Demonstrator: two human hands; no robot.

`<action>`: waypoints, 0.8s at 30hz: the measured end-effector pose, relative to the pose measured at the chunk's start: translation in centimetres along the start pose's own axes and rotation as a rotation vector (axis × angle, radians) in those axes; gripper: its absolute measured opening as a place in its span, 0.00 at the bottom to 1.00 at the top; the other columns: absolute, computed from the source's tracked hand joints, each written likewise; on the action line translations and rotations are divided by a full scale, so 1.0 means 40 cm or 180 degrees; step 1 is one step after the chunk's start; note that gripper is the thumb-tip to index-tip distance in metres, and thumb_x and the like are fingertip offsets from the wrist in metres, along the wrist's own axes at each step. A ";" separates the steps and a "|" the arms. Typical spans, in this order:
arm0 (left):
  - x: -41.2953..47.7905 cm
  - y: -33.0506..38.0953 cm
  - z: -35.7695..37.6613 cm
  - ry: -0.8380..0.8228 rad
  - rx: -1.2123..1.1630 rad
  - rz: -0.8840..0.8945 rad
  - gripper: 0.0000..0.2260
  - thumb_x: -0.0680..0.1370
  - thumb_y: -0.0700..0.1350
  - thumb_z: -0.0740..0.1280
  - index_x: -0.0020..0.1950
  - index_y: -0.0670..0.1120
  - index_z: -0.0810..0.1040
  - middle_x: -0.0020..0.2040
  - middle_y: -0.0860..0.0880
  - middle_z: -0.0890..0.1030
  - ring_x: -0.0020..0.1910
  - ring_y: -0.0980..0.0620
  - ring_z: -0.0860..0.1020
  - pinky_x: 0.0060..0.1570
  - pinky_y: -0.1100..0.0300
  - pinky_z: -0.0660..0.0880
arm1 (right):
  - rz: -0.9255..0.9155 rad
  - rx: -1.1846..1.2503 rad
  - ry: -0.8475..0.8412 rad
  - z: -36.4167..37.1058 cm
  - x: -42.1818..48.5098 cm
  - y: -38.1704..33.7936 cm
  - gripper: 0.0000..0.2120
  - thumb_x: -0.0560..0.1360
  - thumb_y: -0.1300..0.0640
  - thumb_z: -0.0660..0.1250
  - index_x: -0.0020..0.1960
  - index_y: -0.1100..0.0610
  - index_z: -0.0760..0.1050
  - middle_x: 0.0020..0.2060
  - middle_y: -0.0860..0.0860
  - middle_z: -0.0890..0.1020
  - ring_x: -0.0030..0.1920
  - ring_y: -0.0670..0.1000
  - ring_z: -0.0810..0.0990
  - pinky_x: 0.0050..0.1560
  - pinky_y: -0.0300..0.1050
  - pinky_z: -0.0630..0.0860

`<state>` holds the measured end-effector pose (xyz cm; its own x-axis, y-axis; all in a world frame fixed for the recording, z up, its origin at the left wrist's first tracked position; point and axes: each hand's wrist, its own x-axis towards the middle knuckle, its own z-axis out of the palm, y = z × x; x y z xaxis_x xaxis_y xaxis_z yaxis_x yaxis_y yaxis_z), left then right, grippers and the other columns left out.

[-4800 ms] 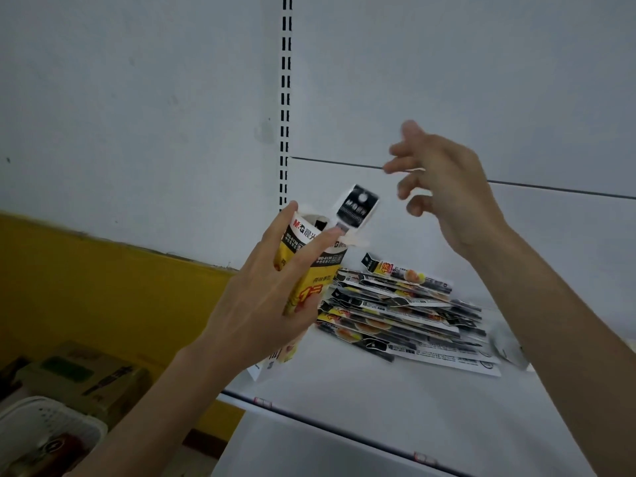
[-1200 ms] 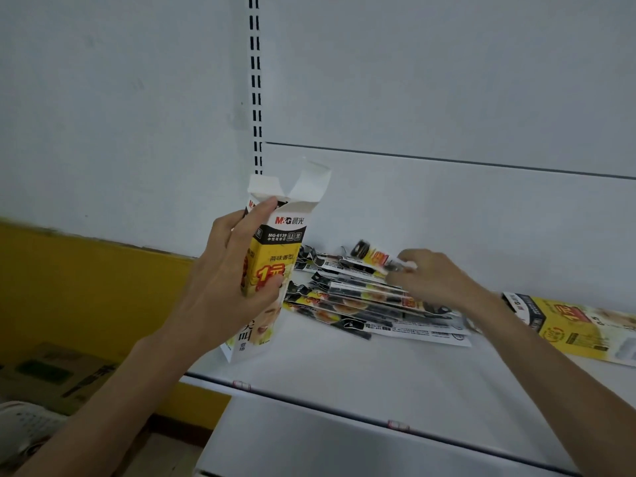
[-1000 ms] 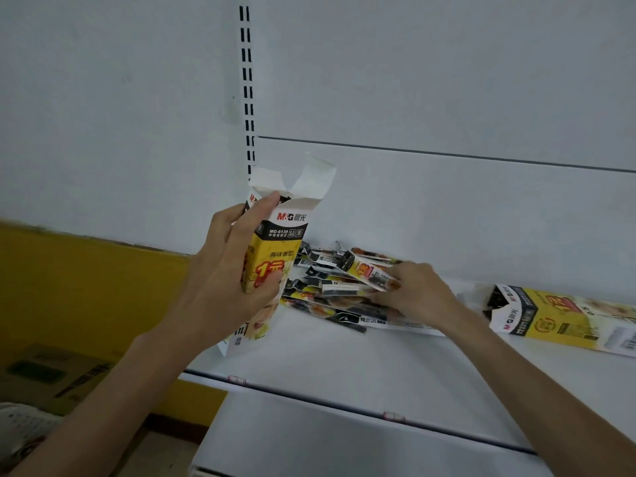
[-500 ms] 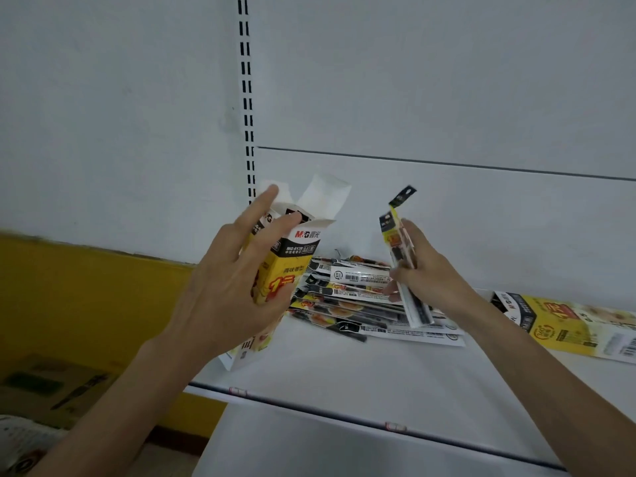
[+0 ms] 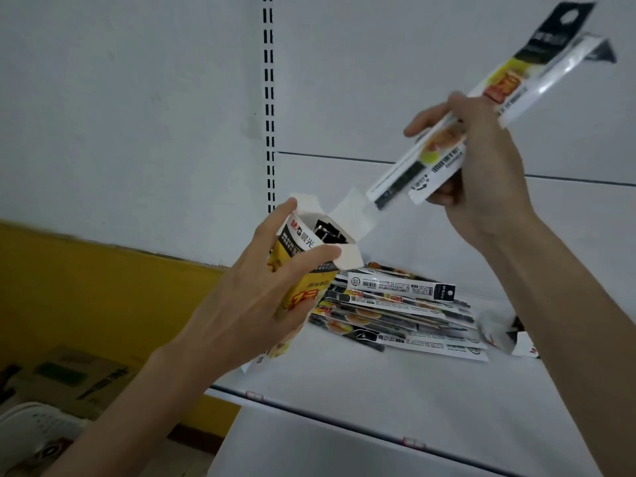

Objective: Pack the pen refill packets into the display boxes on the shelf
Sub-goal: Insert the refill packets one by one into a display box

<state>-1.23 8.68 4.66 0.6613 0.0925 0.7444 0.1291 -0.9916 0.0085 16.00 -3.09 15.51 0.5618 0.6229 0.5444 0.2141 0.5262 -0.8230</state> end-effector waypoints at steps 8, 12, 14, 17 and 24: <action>0.007 0.009 0.010 0.0002 0.0011 -0.0006 0.27 0.69 0.44 0.73 0.64 0.56 0.65 0.70 0.46 0.55 0.60 0.37 0.72 0.40 0.52 0.79 | 0.0078 -0.1138 -0.0359 0.052 -0.001 0.008 0.04 0.71 0.62 0.68 0.39 0.58 0.76 0.31 0.53 0.80 0.32 0.61 0.79 0.25 0.39 0.74; 0.008 0.011 0.014 0.0022 0.0019 -0.0019 0.29 0.68 0.43 0.74 0.64 0.56 0.65 0.70 0.46 0.56 0.60 0.36 0.72 0.40 0.52 0.78 | 0.0045 -0.1339 -0.0402 0.049 0.000 0.012 0.02 0.71 0.61 0.69 0.40 0.57 0.76 0.32 0.51 0.81 0.35 0.59 0.83 0.27 0.40 0.75; 0.012 0.016 0.016 0.0011 0.0017 0.0000 0.31 0.66 0.42 0.76 0.64 0.55 0.65 0.70 0.46 0.56 0.59 0.37 0.73 0.39 0.53 0.78 | 0.0051 -0.1660 -0.0708 0.054 -0.006 0.020 0.04 0.70 0.57 0.71 0.43 0.56 0.78 0.37 0.51 0.83 0.36 0.53 0.84 0.31 0.43 0.79; 0.018 0.022 0.017 0.0009 0.0030 0.0001 0.32 0.65 0.42 0.76 0.64 0.56 0.65 0.70 0.46 0.56 0.58 0.37 0.74 0.41 0.56 0.77 | 0.0328 -0.1995 -0.1285 0.057 -0.012 0.036 0.16 0.67 0.50 0.74 0.50 0.56 0.78 0.41 0.52 0.84 0.40 0.50 0.84 0.36 0.46 0.82; 0.014 0.012 0.018 0.0034 0.0063 -0.0092 0.31 0.66 0.44 0.75 0.64 0.57 0.65 0.70 0.47 0.55 0.60 0.38 0.72 0.41 0.55 0.77 | 0.0216 -0.1025 -0.0919 0.035 0.006 0.035 0.05 0.71 0.63 0.71 0.46 0.59 0.79 0.40 0.54 0.83 0.41 0.50 0.84 0.39 0.39 0.79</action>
<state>-0.27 8.30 4.60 0.6492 0.1200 0.7511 0.1627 -0.9865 0.0169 15.30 -1.39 14.73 0.3464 0.8103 0.4728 0.4483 0.2997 -0.8421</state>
